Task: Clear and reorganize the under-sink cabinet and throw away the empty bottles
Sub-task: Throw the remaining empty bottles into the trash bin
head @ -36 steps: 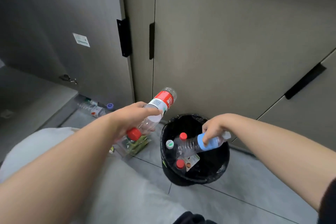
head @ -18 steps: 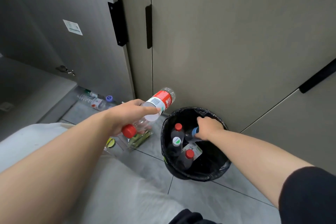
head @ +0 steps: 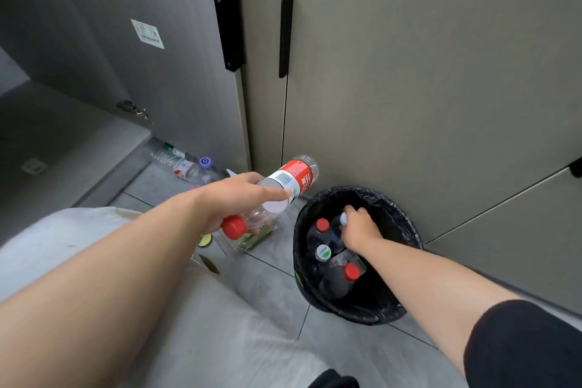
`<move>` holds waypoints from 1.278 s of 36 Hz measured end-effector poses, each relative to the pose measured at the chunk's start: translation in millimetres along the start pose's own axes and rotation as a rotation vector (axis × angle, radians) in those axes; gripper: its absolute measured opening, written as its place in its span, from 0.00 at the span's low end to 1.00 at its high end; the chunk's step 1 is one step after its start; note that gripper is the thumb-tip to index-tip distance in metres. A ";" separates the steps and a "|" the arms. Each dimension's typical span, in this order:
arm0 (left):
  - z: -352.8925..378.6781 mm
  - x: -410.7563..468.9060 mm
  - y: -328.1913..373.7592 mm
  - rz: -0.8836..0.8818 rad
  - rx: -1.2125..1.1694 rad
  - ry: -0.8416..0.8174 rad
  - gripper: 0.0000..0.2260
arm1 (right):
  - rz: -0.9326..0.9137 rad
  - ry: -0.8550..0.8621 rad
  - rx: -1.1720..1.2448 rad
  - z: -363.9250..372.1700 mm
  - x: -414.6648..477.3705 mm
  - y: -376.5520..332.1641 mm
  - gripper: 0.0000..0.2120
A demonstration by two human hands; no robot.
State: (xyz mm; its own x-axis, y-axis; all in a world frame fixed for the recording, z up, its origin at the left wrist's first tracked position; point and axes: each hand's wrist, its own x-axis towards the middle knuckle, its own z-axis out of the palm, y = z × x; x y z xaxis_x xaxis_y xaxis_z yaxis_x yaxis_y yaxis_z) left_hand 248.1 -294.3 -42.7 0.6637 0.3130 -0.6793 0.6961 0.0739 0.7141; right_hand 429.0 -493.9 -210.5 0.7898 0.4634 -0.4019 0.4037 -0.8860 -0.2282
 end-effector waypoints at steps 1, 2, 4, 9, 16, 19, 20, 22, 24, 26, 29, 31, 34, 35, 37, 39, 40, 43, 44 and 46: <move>0.3 0.6 0.4 0.000 -0.007 -0.003 0.18 | 0.022 -0.012 0.014 2.0 1.2 0.9 0.20; 0.7 1.3 0.4 0.003 -0.014 -0.005 0.19 | 0.040 -0.015 0.026 3.8 2.5 1.6 0.21; 2.0 3.3 0.6 0.010 -0.022 -0.013 0.21 | 0.060 0.002 0.041 4.5 4.5 2.3 0.20; 3.5 5.4 3.6 -0.001 -0.052 -0.053 0.17 | 0.090 0.071 0.006 -7.5 -3.2 -3.7 0.23; 7.9 1.7 11.3 -0.024 -0.108 -0.095 0.17 | -0.154 0.390 0.096 -34.0 -31.0 -24.2 0.17; 12.5 0.9 13.9 -0.002 -0.055 -0.091 0.18 | -0.412 0.440 0.230 -54.4 -45.3 -42.4 0.23; 14.0 0.4 14.8 0.011 -0.045 -0.093 0.19 | -0.508 0.428 0.250 -62.4 -50.6 -49.0 0.27; 16.1 -1.0 16.7 0.033 -0.054 -0.095 0.21 | -0.713 0.404 0.180 -75.9 -60.4 -61.2 0.34; 16.9 -2.8 19.2 0.037 -0.094 -0.082 0.24 | -0.853 0.426 0.055 -83.5 -67.3 -72.0 0.37; 16.5 -5.0 21.5 0.037 -0.134 -0.080 0.22 | -0.894 0.478 -0.002 -85.7 -71.6 -80.6 0.37; 14.6 -10.7 24.5 0.042 -0.225 -0.128 0.18 | -0.869 0.499 0.059 -89.1 -73.3 -84.6 0.33; 12.8 -14.7 26.3 0.058 -0.312 -0.196 0.16 | -0.832 0.466 0.121 -94.8 -72.1 -80.3 0.32; 10.5 -19.0 28.9 0.090 -0.294 -0.239 0.24 | -0.749 0.426 0.218 -106.0 -70.4 -68.8 0.32; 10.1 -19.9 29.2 0.106 -0.275 -0.235 0.24 | -0.691 0.413 0.257 -110.3 -70.2 -64.4 0.32; 9.1 -20.8 27.6 0.134 -0.260 -0.180 0.22 | -0.555 0.393 0.307 -118.6 -68.6 -53.5 0.29; 8.1 -19.8 23.7 0.158 -0.235 -0.095 0.20 | -0.447 0.366 0.336 -124.9 -66.9 -40.3 0.26; 8.2 -19.3 21.9 0.164 -0.208 -0.059 0.18 | -0.402 0.349 0.358 -126.7 -66.4 -33.4 0.25; 9.4 -18.7 17.8 0.148 -0.133 0.002 0.15 | -0.287 0.300 0.413 -125.4 -67.2 -13.4 0.22; 10.2 -19.2 17.3 0.138 -0.117 0.008 0.15 | -0.259 0.288 0.417 -122.3 -68.0 -7.0 0.20; 11.9 -20.6 16.6 0.124 -0.095 0.001 0.14 | -0.214 0.263 0.397 -112.2 -68.6 5.8 0.18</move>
State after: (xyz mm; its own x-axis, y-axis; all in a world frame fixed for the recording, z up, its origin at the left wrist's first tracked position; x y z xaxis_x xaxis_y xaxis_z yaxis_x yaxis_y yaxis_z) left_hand 249.2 -310.9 -18.9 0.7426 0.3262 -0.5849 0.5798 0.1240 0.8053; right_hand 428.9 -532.8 -84.8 0.8188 0.5678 -0.0843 0.4029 -0.6732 -0.6201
